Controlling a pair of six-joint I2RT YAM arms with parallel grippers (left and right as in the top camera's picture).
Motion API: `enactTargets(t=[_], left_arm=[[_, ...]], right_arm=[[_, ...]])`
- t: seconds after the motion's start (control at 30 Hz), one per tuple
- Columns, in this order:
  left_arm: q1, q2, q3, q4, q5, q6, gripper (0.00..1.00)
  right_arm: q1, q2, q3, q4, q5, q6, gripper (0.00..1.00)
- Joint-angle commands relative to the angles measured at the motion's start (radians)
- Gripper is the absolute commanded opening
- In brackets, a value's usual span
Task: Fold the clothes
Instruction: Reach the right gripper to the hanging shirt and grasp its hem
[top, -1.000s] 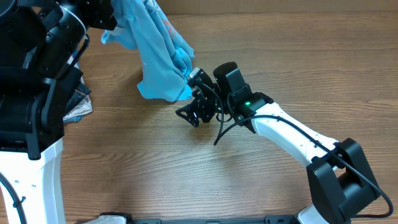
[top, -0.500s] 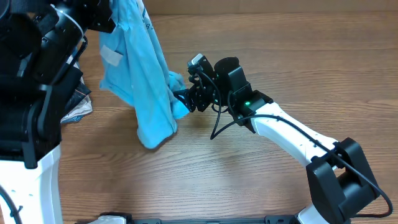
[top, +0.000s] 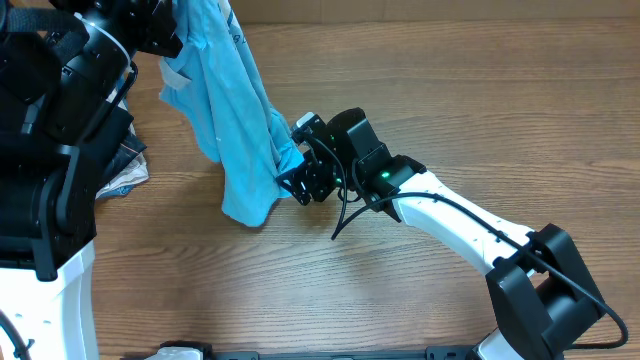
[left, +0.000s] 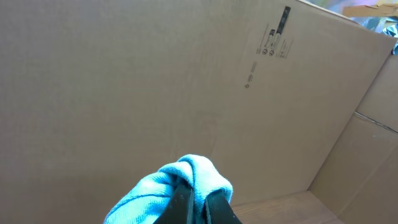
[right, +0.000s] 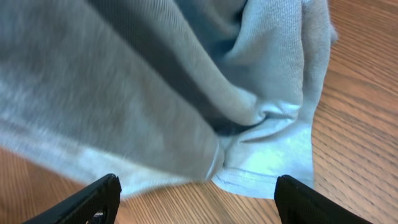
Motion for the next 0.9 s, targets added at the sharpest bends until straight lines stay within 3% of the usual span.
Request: enactTargets(t=[0.0, 0.67, 0.87], left_arm=[[-0.007, -0.02, 0.014, 0.016, 0.01, -0.014, 0.04], [-0.007, -0.02, 0.014, 0.016, 0.011, -0.014, 0.04], [-0.008, -0.02, 0.014, 0.014, 0.011, -0.014, 0.04]], right_arm=[[0.0, 0.006, 0.016, -0.019, 0.018, -0.042, 0.83], [0.059, 0.037, 0.015, 0.014, 0.021, -0.047, 0.8], [0.059, 0.038, 0.015, 0.028, 0.063, -0.043, 0.65]])
